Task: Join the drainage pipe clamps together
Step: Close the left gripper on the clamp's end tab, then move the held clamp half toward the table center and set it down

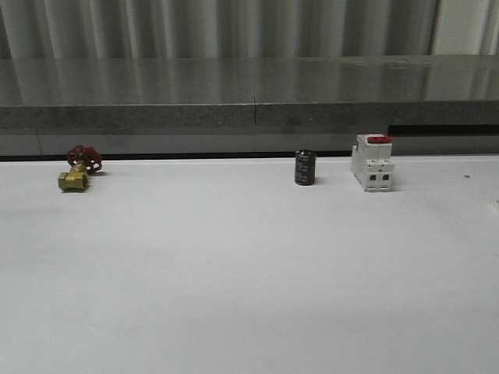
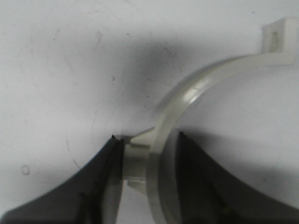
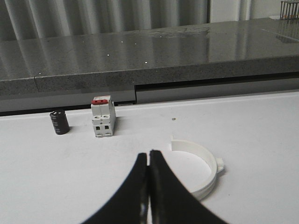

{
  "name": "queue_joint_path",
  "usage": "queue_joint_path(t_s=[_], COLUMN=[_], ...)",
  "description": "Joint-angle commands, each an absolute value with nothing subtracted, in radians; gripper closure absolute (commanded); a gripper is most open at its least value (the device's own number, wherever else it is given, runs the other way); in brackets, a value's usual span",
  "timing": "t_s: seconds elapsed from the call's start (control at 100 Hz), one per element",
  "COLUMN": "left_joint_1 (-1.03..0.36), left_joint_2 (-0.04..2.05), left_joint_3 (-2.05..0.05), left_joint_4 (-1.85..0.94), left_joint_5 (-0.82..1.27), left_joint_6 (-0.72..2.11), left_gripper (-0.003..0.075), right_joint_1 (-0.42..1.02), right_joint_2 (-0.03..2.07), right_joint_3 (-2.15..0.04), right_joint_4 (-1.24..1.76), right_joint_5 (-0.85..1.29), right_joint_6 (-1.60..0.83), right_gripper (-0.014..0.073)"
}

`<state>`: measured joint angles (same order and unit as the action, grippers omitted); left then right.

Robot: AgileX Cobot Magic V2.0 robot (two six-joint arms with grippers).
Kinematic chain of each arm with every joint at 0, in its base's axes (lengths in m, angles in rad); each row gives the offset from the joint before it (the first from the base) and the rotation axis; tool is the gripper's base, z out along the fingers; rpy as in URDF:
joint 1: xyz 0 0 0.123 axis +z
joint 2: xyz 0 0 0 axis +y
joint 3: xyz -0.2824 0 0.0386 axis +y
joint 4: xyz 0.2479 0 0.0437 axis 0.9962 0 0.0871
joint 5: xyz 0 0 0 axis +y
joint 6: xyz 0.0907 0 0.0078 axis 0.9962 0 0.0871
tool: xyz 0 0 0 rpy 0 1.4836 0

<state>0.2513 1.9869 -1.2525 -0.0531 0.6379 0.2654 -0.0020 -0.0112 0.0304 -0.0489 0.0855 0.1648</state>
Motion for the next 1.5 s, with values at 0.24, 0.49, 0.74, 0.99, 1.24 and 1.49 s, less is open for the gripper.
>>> queue_joint_path(t_s=[0.24,0.49,0.74,0.99,1.24,1.49], left_joint_1=[0.25,0.159,-0.071,-0.314,-0.465,-0.486], left_joint_2=[1.933,1.854,1.761,1.767,1.83,1.868], left_joint_3=[-1.279,-1.279,-1.261,-1.248,-1.254,-1.254], left_joint_4=[-0.082,-0.207,-0.125,-0.085,-0.085,-0.032], left_joint_5=[0.658,0.74,0.746,0.703,0.647,0.594], left_joint_6=[0.266,0.235,-0.054,-0.255,-0.346,-0.461], left_gripper=[0.0741,0.0741,0.0741,0.0741,0.0741,0.0741], right_joint_1=[-0.01,-0.01,-0.01,-0.01,-0.01,-0.01], right_joint_2=[-0.029,-0.029,-0.029,-0.029,-0.029,-0.029], right_joint_3=[0.01,0.01,0.01,0.01,0.01,0.01], right_joint_4=[-0.047,-0.047,-0.047,-0.047,-0.047,-0.047], right_joint_5=[0.0,0.0,0.0,0.0,0.0,0.0], right_joint_6=[0.164,0.164,0.164,0.164,0.164,0.164], right_gripper=[0.0654,0.0654,0.0654,0.0654,0.0654,0.0654])
